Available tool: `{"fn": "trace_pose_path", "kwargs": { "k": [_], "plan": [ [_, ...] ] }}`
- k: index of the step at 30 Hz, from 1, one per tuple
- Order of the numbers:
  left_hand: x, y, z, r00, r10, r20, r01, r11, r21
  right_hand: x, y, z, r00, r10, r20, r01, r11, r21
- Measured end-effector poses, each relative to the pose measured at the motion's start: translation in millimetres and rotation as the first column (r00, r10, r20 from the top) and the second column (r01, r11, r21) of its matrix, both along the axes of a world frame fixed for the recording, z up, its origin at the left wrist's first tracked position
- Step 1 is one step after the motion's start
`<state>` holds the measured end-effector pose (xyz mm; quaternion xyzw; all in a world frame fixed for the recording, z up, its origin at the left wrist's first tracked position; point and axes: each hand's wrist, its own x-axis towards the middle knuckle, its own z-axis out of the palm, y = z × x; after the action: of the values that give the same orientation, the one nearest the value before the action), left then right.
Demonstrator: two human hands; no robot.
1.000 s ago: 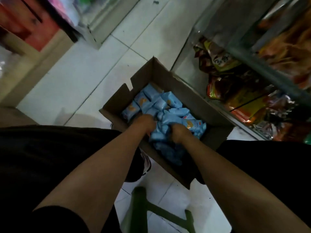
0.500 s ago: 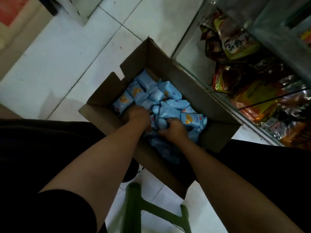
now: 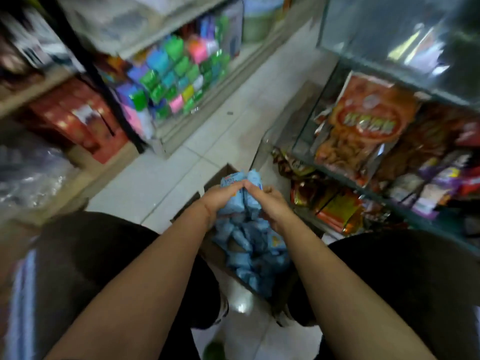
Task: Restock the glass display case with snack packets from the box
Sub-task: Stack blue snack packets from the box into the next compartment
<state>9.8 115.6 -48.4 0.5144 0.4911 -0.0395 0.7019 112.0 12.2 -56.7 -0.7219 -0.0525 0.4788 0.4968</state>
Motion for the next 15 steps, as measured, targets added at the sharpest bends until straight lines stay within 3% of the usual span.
{"fn": "trace_pose_path", "kwargs": {
  "k": [5, 11, 15],
  "plan": [
    [-3.9, -14.3, 121.6, 0.943, 0.124, 0.309, -0.12, 0.992, -0.033, -9.2, -6.0, 127.1, 0.938, -0.198, 0.285, 0.127, 0.96, 0.25],
    [-3.0, -46.4, 257.5, 0.82, 0.01, 0.573, -0.135, 0.975, 0.177, -10.3, -59.9, 257.9, 0.787, -0.335, 0.517, 0.011, 0.847, 0.531],
    [12.3, -60.2, 320.3, 0.742, -0.081, 0.666, -0.175, 0.935, 0.309, 2.4, -88.5, 321.5, 0.636, -0.442, 0.633, -0.03, 0.805, 0.592]
  ]
}}
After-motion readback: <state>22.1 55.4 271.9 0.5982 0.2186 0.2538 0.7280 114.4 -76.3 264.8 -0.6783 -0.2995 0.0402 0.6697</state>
